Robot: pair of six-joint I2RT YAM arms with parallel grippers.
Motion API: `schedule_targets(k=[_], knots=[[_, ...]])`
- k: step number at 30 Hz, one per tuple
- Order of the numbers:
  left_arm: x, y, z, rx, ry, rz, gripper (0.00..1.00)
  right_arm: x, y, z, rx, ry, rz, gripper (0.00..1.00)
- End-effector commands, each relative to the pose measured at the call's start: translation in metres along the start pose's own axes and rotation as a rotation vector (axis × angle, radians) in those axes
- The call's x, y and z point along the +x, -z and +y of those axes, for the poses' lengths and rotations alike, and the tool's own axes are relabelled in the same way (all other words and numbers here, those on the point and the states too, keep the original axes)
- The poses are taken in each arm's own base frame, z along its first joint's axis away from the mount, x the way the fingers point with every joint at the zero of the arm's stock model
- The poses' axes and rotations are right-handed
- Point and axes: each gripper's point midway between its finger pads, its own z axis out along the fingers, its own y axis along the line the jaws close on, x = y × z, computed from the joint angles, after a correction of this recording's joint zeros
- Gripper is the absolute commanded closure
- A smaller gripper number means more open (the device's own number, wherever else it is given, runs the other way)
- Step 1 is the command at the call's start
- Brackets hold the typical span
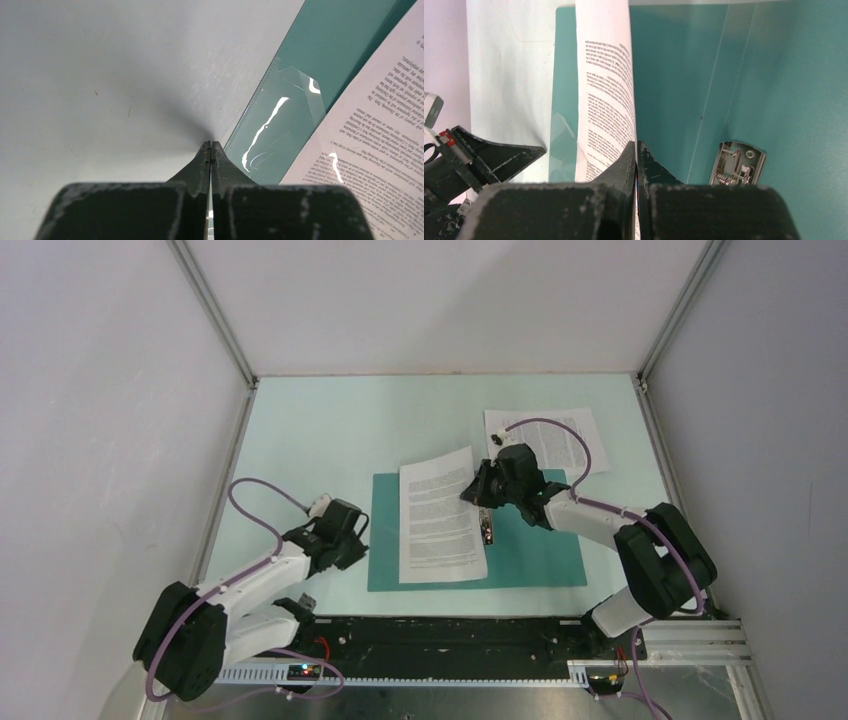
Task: Put the files into the folder
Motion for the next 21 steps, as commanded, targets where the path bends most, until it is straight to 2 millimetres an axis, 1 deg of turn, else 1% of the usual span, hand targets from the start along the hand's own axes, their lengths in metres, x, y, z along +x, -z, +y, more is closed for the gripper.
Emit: schedule_targets(k=[1, 4, 6, 9, 15, 16, 18, 21], knots=[[0.005, -0.002, 0.007, -0.040, -0.035, 0.025, 1.00, -0.012, -0.008, 0.001, -0.025, -0.017, -0.045, 1.00], [0.006, -0.002, 0.006, -0.039, -0.034, 0.027, 1.00, -0.021, -0.011, 0.002, -0.039, -0.028, -0.073, 1.00], [0.007, -0.002, 0.007, -0.041, -0.037, 0.028, 1.00, -0.021, -0.015, 0.006, -0.040, -0.022, -0.066, 1.00], [0.007, -0.003, 0.006, -0.042, -0.042, 0.032, 1.00, -0.015, -0.022, 0.011, -0.033, -0.008, -0.052, 1.00], [0.008, -0.003, 0.005, -0.038, -0.047, 0.037, 1.00, -0.009, -0.029, 0.011, -0.010, -0.023, -0.059, 1.00], [0.008, -0.003, 0.005, -0.038, -0.048, 0.037, 1.00, -0.011, -0.029, 0.012, -0.008, -0.025, -0.066, 1.00], [0.009, -0.003, 0.006, -0.040, -0.049, 0.040, 1.00, -0.020, -0.027, 0.010, -0.012, -0.041, -0.088, 1.00], [0.010, -0.003, 0.006, -0.039, -0.050, 0.040, 1.00, -0.031, -0.024, 0.013, -0.034, -0.064, -0.106, 1.00]])
